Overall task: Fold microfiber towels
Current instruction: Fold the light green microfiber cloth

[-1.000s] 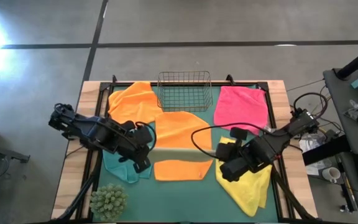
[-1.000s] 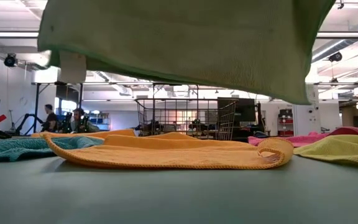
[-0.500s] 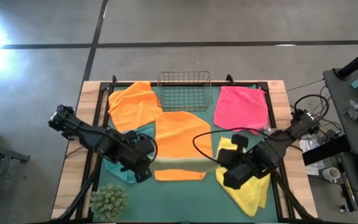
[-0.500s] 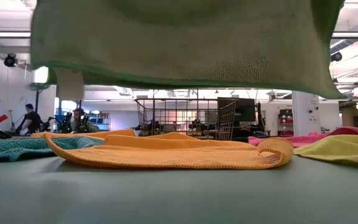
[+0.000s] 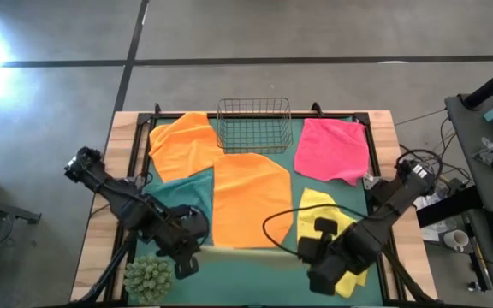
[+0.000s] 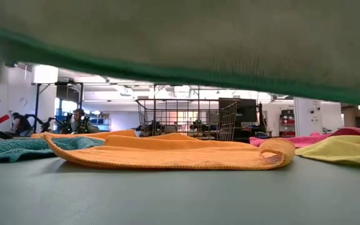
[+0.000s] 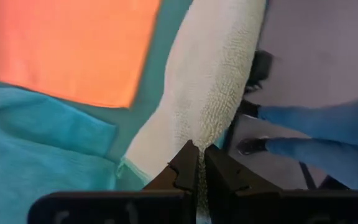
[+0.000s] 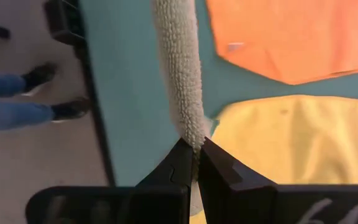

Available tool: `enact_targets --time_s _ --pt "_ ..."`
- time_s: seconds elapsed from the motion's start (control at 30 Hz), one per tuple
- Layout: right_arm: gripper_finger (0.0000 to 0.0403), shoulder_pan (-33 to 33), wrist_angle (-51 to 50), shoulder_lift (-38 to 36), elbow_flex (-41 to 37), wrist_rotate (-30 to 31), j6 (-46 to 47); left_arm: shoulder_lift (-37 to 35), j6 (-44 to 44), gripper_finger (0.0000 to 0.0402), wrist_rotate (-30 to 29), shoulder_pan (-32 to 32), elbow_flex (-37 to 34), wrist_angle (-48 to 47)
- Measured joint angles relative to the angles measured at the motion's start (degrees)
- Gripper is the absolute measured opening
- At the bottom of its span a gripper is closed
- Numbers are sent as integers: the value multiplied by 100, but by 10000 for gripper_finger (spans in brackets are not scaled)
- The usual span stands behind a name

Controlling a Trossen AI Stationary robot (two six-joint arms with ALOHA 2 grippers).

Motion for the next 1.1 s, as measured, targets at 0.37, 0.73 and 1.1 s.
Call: enact_targets --time_s 0.37,0.73,1.1 --pt "8 375 880 39 52 4 553 0 -146 0 264 -346 -4 49" --pt "8 442 809 42 299 -8 593 0 -11 0 480 -483 -9 465" --pt "8 259 -407 48 240 992 315 -2 657 0 -473 -132 -454 365"
